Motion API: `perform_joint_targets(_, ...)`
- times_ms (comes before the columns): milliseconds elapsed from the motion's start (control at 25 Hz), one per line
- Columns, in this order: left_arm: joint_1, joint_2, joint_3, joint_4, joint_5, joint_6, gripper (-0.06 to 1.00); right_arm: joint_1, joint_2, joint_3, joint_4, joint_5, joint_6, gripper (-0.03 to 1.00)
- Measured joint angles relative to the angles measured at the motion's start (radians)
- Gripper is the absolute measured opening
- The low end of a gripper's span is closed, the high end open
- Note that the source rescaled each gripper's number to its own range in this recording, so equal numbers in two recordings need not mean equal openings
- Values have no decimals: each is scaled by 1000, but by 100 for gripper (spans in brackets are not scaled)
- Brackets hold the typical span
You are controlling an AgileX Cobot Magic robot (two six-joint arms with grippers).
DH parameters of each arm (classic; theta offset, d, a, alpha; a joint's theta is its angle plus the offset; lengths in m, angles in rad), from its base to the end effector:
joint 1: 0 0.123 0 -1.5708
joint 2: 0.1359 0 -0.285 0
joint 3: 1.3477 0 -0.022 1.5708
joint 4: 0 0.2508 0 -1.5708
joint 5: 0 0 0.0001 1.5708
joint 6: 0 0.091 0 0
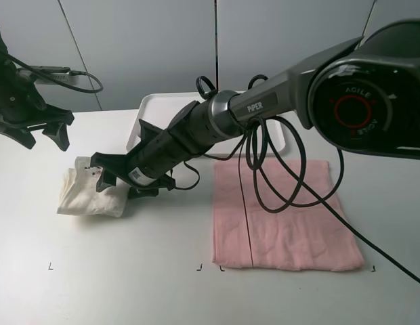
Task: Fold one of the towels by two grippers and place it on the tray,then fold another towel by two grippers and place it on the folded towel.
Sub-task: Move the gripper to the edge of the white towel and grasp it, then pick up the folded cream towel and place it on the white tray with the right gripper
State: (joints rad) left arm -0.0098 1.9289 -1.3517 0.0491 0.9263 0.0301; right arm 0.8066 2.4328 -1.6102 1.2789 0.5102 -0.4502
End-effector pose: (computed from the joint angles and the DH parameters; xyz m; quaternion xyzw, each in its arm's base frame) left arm 0.3807 -0.0002 0.1854 0.0331 0.9963 0.0215 0.0769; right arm 0.3086 0.3836 0.0628 -0.0879 0.9149 0.3890 0.0619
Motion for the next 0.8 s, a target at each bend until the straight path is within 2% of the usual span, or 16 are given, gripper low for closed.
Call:
perform_joint_targets(80, 0, 0, 0, 0, 0, 0, 85, 0, 4, 0, 2, -10, -9, 43)
perform_joint_targets(160, 0, 0, 0, 0, 0, 0, 85, 0, 6, 0, 6, -17, -13, 33)
perform_joint_targets(480, 0, 0, 0, 0, -2, 0, 85, 0, 4, -2, 76, -55, -65, 27)
perform_joint_targets(560, 0, 0, 0, 0, -2, 0, 85, 0, 4, -2, 90, -57, -88, 17)
perform_joint_targets(600, 0, 0, 0, 0, -2, 0, 85, 0, 4, -2, 89, -59, -98, 8)
perform_joint_targets(640, 0, 0, 0, 0, -2, 0, 85, 0, 4, -2, 91, -59, -109, 5)
perform_joint_targets(800, 0, 0, 0, 0, -2, 0, 85, 0, 6, -2, 92, -57, -151, 5)
